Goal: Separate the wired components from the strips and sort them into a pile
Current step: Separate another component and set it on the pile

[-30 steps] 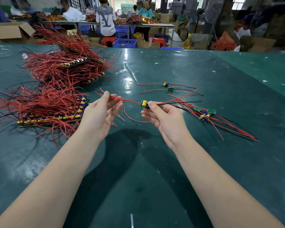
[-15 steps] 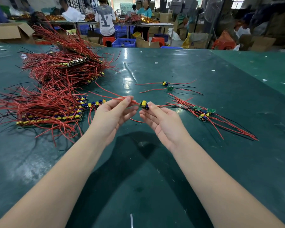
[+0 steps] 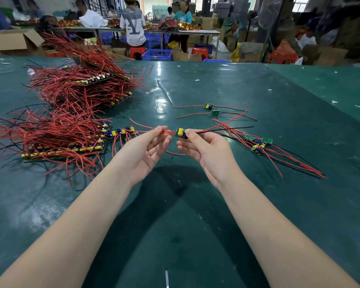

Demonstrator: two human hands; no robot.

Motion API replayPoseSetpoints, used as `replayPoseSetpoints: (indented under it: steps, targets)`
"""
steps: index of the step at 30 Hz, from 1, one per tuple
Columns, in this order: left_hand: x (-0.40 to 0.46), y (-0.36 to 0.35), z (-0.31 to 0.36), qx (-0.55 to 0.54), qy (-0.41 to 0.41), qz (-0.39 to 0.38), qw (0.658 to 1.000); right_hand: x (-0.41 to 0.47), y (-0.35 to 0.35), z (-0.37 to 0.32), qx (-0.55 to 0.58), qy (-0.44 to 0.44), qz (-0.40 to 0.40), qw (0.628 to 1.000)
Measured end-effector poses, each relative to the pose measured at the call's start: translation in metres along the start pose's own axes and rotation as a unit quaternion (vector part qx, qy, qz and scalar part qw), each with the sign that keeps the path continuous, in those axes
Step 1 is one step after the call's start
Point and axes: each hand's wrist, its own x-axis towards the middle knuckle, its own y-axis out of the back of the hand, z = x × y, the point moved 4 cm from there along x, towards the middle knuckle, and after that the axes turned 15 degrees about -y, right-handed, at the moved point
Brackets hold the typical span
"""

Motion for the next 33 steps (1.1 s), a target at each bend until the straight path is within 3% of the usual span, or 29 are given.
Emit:
replayPoseSetpoints:
  steps: [7, 19, 28, 33]
  targets:
    - [0.001, 0.003, 0.0, 0.024, 0.002, 0.016, 1.0, 0.0, 0.0, 0.002, -0.013, 0.0, 0.015, 1.0]
    - [0.007, 0.005, 0.011, 0.027, -0.063, -0.026, 0.997, 0.002, 0.01, -0.006, 0.0, -0.022, 0.028, 0.999]
    - [0.003, 0.004, 0.007, 0.243, -0.076, -0.037, 0.966, 0.002, 0.016, -0.006, -0.062, -0.017, 0.052, 0.997]
    - [0.008, 0.011, 0.01, 0.137, -0.044, 0.01, 0.99, 0.002, 0.015, -0.007, -0.044, -0.022, 0.045, 0.998]
